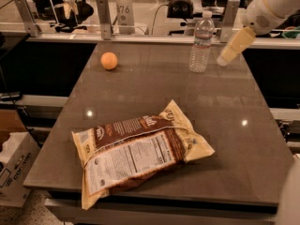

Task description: Move water bottle near orange

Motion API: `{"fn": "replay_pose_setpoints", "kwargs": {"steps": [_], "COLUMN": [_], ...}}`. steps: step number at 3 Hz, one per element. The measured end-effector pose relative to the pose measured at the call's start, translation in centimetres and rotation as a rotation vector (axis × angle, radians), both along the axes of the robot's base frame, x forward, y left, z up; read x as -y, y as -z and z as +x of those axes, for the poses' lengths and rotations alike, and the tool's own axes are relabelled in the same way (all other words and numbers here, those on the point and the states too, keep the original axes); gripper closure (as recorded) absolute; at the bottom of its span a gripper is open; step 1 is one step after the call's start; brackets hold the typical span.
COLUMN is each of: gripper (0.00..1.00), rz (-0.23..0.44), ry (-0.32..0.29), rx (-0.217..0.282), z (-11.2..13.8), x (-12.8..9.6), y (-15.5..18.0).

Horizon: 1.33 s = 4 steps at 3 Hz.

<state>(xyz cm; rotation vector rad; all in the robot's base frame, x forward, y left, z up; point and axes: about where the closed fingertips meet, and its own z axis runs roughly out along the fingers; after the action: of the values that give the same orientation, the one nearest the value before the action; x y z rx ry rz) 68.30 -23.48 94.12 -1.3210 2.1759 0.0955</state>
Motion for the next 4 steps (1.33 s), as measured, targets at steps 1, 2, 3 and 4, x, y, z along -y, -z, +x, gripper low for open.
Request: {"fn": "replay_pose_setpoints", "kwargs": {"steps": [1, 2, 3, 4], "gripper": [0.00, 0.00, 0.00, 0.00], "rz": [0.028, 0.076, 0.149, 0.211], "ry": [0.054, 0.114, 0.133, 0.124], "rx": [0.025, 0.060, 0.080, 0.068], "z": [2.8, 5.0, 6.5, 7.2], "x": [-0.2, -0.9, -2.7, -4.7], "y": [0.6, 0.7, 1.0, 1.8]}}
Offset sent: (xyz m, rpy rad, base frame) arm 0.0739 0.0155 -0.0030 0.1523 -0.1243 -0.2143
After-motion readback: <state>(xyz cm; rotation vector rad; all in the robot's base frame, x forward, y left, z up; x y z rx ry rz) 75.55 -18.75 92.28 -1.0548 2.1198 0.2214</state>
